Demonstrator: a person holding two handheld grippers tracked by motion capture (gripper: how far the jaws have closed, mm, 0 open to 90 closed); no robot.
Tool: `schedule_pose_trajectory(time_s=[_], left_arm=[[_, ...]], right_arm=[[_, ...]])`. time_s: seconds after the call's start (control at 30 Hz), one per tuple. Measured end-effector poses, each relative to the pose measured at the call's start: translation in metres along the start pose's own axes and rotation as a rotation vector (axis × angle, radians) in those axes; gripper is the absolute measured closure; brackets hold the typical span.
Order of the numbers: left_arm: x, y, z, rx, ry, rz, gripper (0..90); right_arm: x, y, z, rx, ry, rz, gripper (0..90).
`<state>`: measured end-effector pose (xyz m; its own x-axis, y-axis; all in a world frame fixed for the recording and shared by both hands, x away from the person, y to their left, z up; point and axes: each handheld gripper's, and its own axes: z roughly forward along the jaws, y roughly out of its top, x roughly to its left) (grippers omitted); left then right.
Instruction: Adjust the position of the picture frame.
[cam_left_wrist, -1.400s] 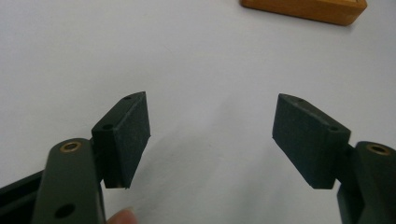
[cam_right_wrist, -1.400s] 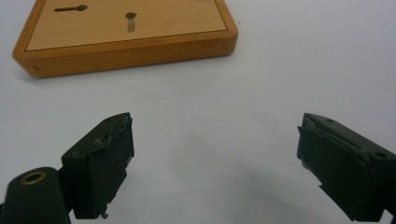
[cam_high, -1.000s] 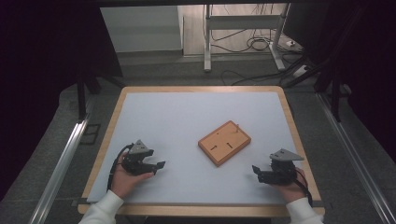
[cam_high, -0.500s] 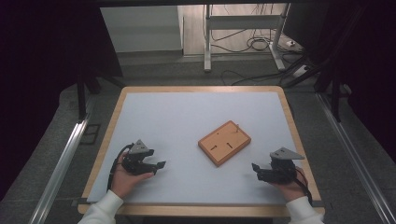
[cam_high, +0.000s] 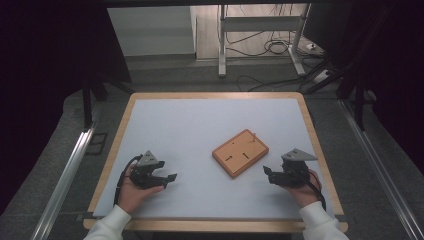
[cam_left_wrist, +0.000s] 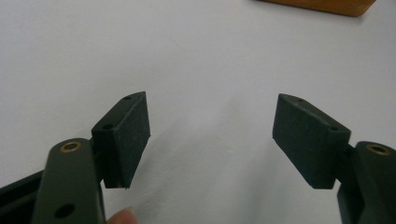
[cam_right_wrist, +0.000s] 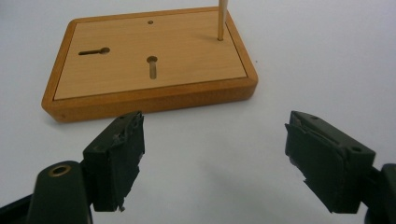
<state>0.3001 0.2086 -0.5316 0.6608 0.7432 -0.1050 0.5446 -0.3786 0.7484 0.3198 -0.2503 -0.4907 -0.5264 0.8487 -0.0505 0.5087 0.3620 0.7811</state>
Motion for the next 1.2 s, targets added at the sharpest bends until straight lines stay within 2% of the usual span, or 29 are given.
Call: schedule_pose_trajectory(time_s=[0.17,0.4,0.47,0.63,0.9,1.2], left_arm=[[0.001,0.000,0.001,0.003,-0.003,0.001,27.1],[-0.001,-0.001,-0.001,0.001,-0.003,0.006,27.2],[-0.001,-0.001,0.000,0.004,-0.005,0.006,27.2],[-0.001,-0.001,0.000,0.005,-0.006,0.003,27.1],[0.000,-0.001,0.001,0.009,-0.006,-0.002,27.2],[-0.001,-0.001,0.001,0.009,-0.010,0.002,27.2]], right_arm=[[0.002,0.009,0.009,0.006,0.013,-0.001,20.8],[0.005,0.029,0.019,-0.019,0.016,-0.005,24.2],[0.007,0.036,0.025,-0.015,0.018,-0.023,24.6],[0.008,0.044,0.034,-0.007,0.019,-0.026,24.9],[0.002,0.055,0.054,-0.014,-0.013,-0.014,29.5],[-0.005,0.063,0.080,0.011,-0.015,-0.014,36.5]])
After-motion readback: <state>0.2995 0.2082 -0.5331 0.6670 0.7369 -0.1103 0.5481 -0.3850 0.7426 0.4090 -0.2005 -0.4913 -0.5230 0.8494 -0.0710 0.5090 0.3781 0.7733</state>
